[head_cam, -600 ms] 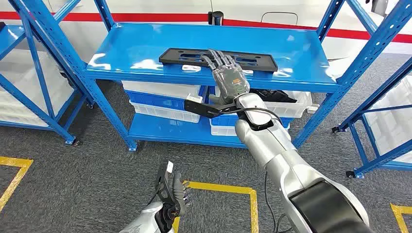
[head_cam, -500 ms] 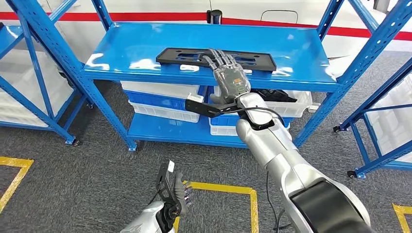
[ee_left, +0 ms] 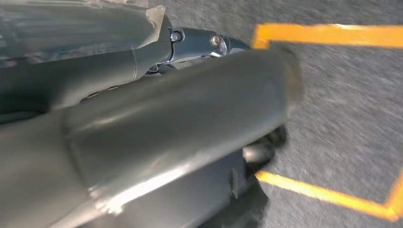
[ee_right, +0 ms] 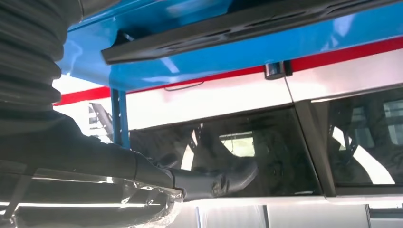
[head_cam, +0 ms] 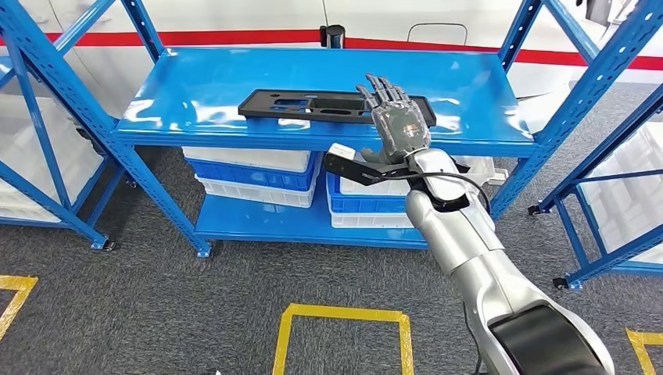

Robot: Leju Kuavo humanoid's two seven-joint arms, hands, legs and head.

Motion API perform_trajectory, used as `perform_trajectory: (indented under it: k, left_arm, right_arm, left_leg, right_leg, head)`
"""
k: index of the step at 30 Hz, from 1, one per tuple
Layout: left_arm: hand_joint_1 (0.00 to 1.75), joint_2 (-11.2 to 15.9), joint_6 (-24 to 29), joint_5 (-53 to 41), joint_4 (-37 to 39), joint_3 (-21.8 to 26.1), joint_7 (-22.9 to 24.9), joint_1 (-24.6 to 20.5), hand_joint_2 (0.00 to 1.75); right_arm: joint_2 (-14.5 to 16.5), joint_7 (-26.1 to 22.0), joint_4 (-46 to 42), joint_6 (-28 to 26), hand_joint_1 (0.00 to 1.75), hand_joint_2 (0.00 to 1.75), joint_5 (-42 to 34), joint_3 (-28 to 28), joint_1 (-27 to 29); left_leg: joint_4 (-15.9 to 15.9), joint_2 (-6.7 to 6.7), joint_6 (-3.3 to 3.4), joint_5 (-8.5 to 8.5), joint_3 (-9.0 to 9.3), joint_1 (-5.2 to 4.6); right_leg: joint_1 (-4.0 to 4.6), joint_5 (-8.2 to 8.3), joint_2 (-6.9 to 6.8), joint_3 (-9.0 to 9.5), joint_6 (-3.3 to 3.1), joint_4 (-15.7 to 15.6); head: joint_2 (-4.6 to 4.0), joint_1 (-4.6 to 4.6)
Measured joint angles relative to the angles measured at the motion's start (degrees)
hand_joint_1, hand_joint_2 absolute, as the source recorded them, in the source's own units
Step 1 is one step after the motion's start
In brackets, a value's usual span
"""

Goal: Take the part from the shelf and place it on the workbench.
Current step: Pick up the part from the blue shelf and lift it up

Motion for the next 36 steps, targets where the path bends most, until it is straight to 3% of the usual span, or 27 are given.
perform_trajectory:
  k: [2, 4, 7, 8, 9, 11, 13, 14, 16, 19, 27, 29, 30, 31, 33, 34, 36]
  left_arm:
    - [0.00, 0.3, 0.2, 0.0, 0.3, -0.2, 0.2, 0.4, 0.00]
    - [0.00, 0.6, 0.2, 0.0, 0.4, -0.3, 0.3, 0.7, 0.00]
    - [0.00, 0.7, 0.3, 0.0, 0.6, -0.4, 0.3, 0.7, 0.00]
    - [0.00, 0.7, 0.4, 0.0, 0.7, -0.4, 0.3, 0.8, 0.00]
    - [0.00, 0.7, 0.5, 0.1, 0.7, -0.4, 0.3, 0.9, 0.00]
    - [0.00, 0.7, 0.7, 0.2, 0.8, -0.4, 0.4, 1.0, 0.00]
    - [0.00, 0.7, 0.7, 0.3, 0.8, -0.4, 0.4, 1.0, 0.00]
    - [0.00, 0.7, 0.8, 0.4, 0.8, -0.4, 0.4, 1.0, 0.00]
    - [0.00, 0.6, 0.8, 0.6, 0.8, -0.4, 0.4, 1.0, 0.00]
    - [0.00, 0.9, 0.9, 0.7, 0.8, -0.4, 0.4, 1.1, 0.00]
    - [0.00, 1.0, 1.0, 0.7, 0.8, -0.4, 0.4, 1.1, 0.00]
    - [0.00, 0.8, 1.0, 0.7, 0.8, -0.4, 0.4, 1.1, 0.00]
    - [0.00, 0.8, 1.0, 0.8, 0.8, -0.4, 0.4, 1.2, 0.00]
    - [0.00, 0.8, 1.1, 0.9, 0.8, -0.4, 0.4, 1.2, 0.00]
    - [0.00, 0.8, 1.3, 1.3, 0.9, -0.3, 0.3, 1.2, 0.00]
    - [0.00, 0.8, 1.4, 1.7, 0.9, -0.3, 0.3, 1.2, 0.00]
    - [0.00, 0.8, 1.6, 2.2, 0.9, -0.3, 0.1, 1.2, 0.00]
  right_arm:
    - [-0.3, 0.0, -0.7, 0.0, 0.00, 1.75, 0.0, -0.2, 0.3]
    - [-0.5, 0.0, -1.2, 0.0, 0.00, 1.75, 0.1, -0.4, 0.4]
    - [-1.0, 0.0, -1.5, 0.0, 0.00, 1.75, 0.1, -0.5, 0.9]
    - [-1.1, -0.1, -1.5, 0.0, 0.00, 1.75, 0.1, -0.5, 1.3]
    - [-1.2, -0.2, -1.5, 0.0, 0.00, 1.75, 0.1, -0.5, 1.5]
    - [-1.3, -0.4, -1.6, 0.0, 0.00, 1.75, 0.1, -0.6, 1.7]
    - [-1.3, -0.6, -1.8, 0.0, 0.00, 1.75, 0.1, -0.7, 1.6]
    - [-1.2, -0.7, -1.8, 0.0, 0.00, 1.75, 0.1, -0.7, 1.6]
    - [-1.1, -0.8, -1.9, 0.0, 0.00, 1.75, 0.1, -0.7, 1.5]
    - [-0.9, -0.9, -2.1, 0.0, 0.00, 1.75, 0.0, -0.7, 1.3]
    - [-0.9, -0.9, -2.3, 0.0, 0.00, 1.75, 0.0, -0.7, 1.3]
    - [-0.7, -0.9, -2.3, 0.0, 0.00, 1.75, 0.0, -0.7, 1.2]
    - [-0.5, -1.0, -2.3, 0.0, 0.00, 1.75, 0.0, -0.7, 1.2]
    - [-0.3, -1.1, -2.3, 0.0, 0.00, 1.75, 0.0, -0.6, 1.2]
    - [0.5, -1.7, -2.1, 0.0, 0.00, 1.75, 0.0, -0.5, 1.2]
    - [1.0, -2.0, -2.0, 0.0, 0.00, 1.75, 0.0, -0.4, 1.0]
    - [1.7, -2.5, -1.5, -0.2, 0.00, 1.75, 0.0, -0.2, 0.7]
  left_leg:
    - [-0.7, -0.13, 0.31, -0.15, 0.57, -0.02]
    - [-1.6, -0.23, 0.84, -0.11, 1.47, 0.10]
    - [-1.9, -0.47, 1.62, -0.49, 2.21, -0.15]
    - [-1.9, -0.62, 1.81, -0.68, 2.38, -0.31]
    - [-1.9, -0.80, 1.92, -0.88, 2.59, -0.48]
    - [-1.8, -1.09, 1.93, -1.40, 3.29, -0.79]
    - [-1.7, -1.27, 1.67, -2.00, 3.85, -1.08]
    - [-1.6, -1.31, 1.48, -2.24, 3.97, -1.16]
    - [-1.6, -1.35, 0.99, -2.60, 4.06, -1.13]
    - [-1.4, -1.36, 0.39, -3.23, 3.92, -1.02]
    - [-0.8, -1.28, 0.05, -3.64, 3.82, -1.10]
    - [4.7, -1.02, -0.84, -6.06, 1.11, -0.55]
    - [8.6, -0.79, -1.49, -6.90, -1.39, 0.07]
    - [8.3, -0.53, -2.16, -5.75, -1.98, 0.76]
    - [2.5, -0.37, -2.06, -1.78, -0.33, 1.11]
    - [-1.8, -0.41, -1.52, -0.05, 1.80, 0.95]
    - [-2.4, -0.46, -0.31, -0.27, 2.53, 0.74]
  right_leg:
    - [0.09, -0.25, -0.22, 0.10, 0.63, -0.2]
    - [0.32, -1.44, -0.43, -1.07, 0.71, 2.2]
    - [0.49, -4.82, -0.51, -7.31, 0.01, 12.8]
    - [0.56, -5.16, -0.51, -9.08, 0.05, 15.2]
    - [0.64, -4.57, -0.51, -9.82, 0.24, 15.6]
    - [0.86, -0.92, -0.52, -7.74, 0.69, 9.6]
    - [1.20, 2.62, -0.50, -4.23, 0.32, 1.8]
    - [1.34, 3.41, -0.49, -3.21, -0.06, -0.2]
    - [1.45, 3.60, -0.49, -2.58, -0.80, -1.0]
    - [0.60, 3.64, -0.48, -1.93, -1.40, -1.6]
    - [0.46, 3.59, -0.47, -1.55, -1.57, -1.8]
    - [0.37, 3.30, -0.54, -1.11, -1.98, -1.8]
    - [0.28, 3.01, -0.55, -0.79, -2.05, -1.8]
    - [0.14, 2.46, -0.54, -0.11, -1.82, -1.8]
    - [0.05, 1.37, -0.42, 0.85, -0.48, -2.0]
    - [0.14, 0.93, -0.37, 1.28, 0.30, -2.2]
    - [0.28, -0.10, -0.52, 0.55, 0.91, -0.6]
  head:
    - [0.00, 0.01]
    - [0.00, 0.12]
    - [0.00, 0.30]
    - [0.00, 0.31]
    - [0.00, 0.33]
    - [0.00, 0.34]
    - [0.00, 0.29]
    - [0.00, 0.25]
    - [0.00, 0.17]
    - [0.00, 0.23]
    - [0.00, 0.20]
    - [0.00, -0.20]
    - [0.00, -0.39]
    - [0.00, -0.58]
    - [0.00, -0.68]
    - [0.00, -0.71]
    - [0.00, -0.66]
